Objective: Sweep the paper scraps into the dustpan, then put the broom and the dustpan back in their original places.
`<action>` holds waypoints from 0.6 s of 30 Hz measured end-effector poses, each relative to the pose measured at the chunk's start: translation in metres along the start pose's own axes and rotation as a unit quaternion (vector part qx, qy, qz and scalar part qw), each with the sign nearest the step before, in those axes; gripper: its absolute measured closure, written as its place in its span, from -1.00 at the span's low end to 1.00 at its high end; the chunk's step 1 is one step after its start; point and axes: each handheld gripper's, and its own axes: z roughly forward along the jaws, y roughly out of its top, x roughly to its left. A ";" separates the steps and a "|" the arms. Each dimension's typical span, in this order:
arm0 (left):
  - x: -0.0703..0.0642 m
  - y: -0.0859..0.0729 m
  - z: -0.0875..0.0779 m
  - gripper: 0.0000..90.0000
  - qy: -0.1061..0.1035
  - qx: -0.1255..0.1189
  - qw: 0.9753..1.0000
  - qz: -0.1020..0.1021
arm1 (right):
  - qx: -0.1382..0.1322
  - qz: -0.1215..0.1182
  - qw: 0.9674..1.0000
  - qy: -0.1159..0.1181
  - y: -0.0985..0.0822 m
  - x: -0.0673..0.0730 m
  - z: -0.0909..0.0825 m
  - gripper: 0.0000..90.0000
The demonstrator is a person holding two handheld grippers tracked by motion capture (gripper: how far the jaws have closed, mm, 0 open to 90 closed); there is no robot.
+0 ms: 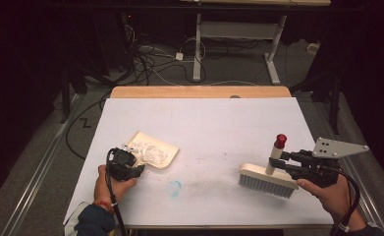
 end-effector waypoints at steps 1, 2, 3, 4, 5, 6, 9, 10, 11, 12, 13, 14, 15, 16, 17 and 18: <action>0.001 0.000 0.001 0.40 0.002 -0.002 1.000 -0.003 | 0.005 0.000 1.000 0.002 0.000 -0.001 0.002 0.57; 0.001 0.000 0.001 0.40 0.002 0.000 1.000 -0.005 | 0.012 -0.004 1.000 0.004 0.001 -0.002 0.005 0.57; 0.001 0.000 0.002 0.40 0.003 -0.002 1.000 -0.009 | 0.011 -0.004 1.000 0.002 0.000 -0.004 0.007 0.57; 0.002 0.000 0.004 0.40 0.004 -0.002 1.000 -0.014 | 0.013 -0.002 1.000 0.002 0.000 -0.007 0.011 0.57; 0.003 0.000 0.005 0.39 0.006 -0.004 1.000 -0.020 | 0.013 0.002 1.000 0.001 -0.001 -0.011 0.014 0.56; 0.003 0.000 0.005 0.39 0.006 -0.008 1.000 -0.028 | 0.007 0.010 1.000 0.002 -0.002 -0.016 0.017 0.57; 0.001 0.001 0.007 0.29 0.007 -0.012 0.999 -0.042 | 0.002 0.021 1.000 0.003 0.000 -0.027 0.025 0.55; -0.002 0.001 0.007 0.20 0.009 -0.011 0.999 -0.042 | 0.003 0.026 1.000 -0.002 0.000 -0.030 0.027 0.55; -0.007 0.001 0.005 0.12 0.009 -0.013 0.999 -0.037 | 0.002 0.028 1.000 -0.006 0.000 -0.034 0.031 0.54; -0.014 -0.001 0.003 0.07 0.009 -0.015 1.000 -0.023 | 0.001 0.032 0.999 -0.009 0.000 -0.038 0.034 0.52; -0.018 -0.002 0.001 0.03 0.006 -0.015 1.000 -0.014 | 0.002 0.038 0.999 -0.018 0.001 -0.042 0.038 0.51; -0.021 -0.004 -0.001 -0.02 0.003 -0.020 1.000 -0.012 | 0.003 0.041 0.999 -0.024 0.001 -0.046 0.040 0.50; -0.023 -0.005 -0.002 -0.04 0.000 -0.022 1.000 -0.008 | 0.005 0.042 0.999 -0.029 0.002 -0.050 0.043 0.48; -0.024 -0.006 -0.004 -0.04 -0.003 -0.024 1.000 -0.003 | 0.008 0.045 0.998 -0.035 0.002 -0.051 0.045 0.46; -0.025 -0.008 -0.007 -0.05 0.001 -0.027 1.000 0.001 | 0.011 0.042 0.998 -0.049 0.003 -0.053 0.048 0.45; -0.026 -0.009 -0.008 -0.08 0.005 -0.033 0.999 0.006 | 0.015 0.042 0.997 -0.059 0.004 -0.056 0.052 0.45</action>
